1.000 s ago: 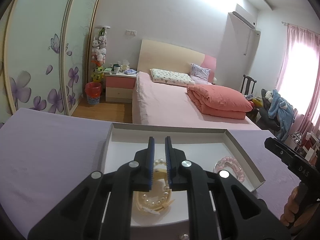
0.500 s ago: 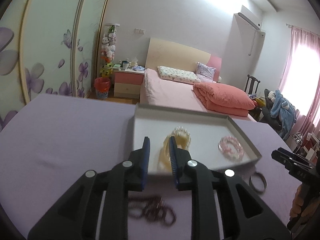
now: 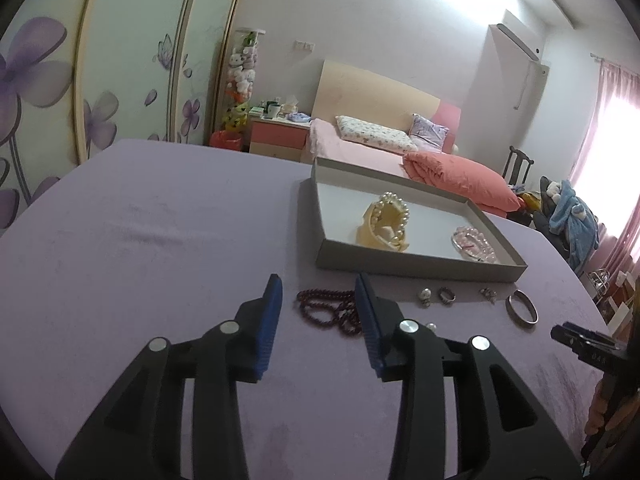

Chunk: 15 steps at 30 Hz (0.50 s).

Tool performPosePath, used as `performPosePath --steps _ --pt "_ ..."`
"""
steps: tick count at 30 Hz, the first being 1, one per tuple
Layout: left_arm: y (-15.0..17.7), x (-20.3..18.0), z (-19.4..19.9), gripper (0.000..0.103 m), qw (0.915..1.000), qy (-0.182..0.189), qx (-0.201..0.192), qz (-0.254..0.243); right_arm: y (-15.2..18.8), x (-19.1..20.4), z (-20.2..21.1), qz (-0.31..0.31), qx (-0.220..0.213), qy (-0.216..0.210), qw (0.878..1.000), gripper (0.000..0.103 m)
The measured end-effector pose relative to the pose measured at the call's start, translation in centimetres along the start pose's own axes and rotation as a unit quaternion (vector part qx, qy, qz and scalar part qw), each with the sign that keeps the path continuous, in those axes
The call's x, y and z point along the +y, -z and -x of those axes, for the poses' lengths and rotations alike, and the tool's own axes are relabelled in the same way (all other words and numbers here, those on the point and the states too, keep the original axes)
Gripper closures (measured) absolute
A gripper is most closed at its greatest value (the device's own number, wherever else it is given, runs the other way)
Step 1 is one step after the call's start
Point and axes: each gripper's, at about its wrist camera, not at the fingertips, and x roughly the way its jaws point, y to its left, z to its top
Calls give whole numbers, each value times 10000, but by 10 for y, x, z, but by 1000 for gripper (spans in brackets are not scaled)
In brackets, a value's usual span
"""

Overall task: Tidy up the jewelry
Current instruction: 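Move the right tool to the silver cuff while the left approaches the red bead strand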

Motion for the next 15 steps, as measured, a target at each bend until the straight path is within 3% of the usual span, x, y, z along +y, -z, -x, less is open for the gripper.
performPosePath --steps 7,15 --pt "0 -4 -14 65 9999 49 110 25 4 -2 -9 -25 182 62 9998 47" --pt "-4 -11 -26 60 9998 68 163 -21 0 5 -23 121 355 79 9993 37"
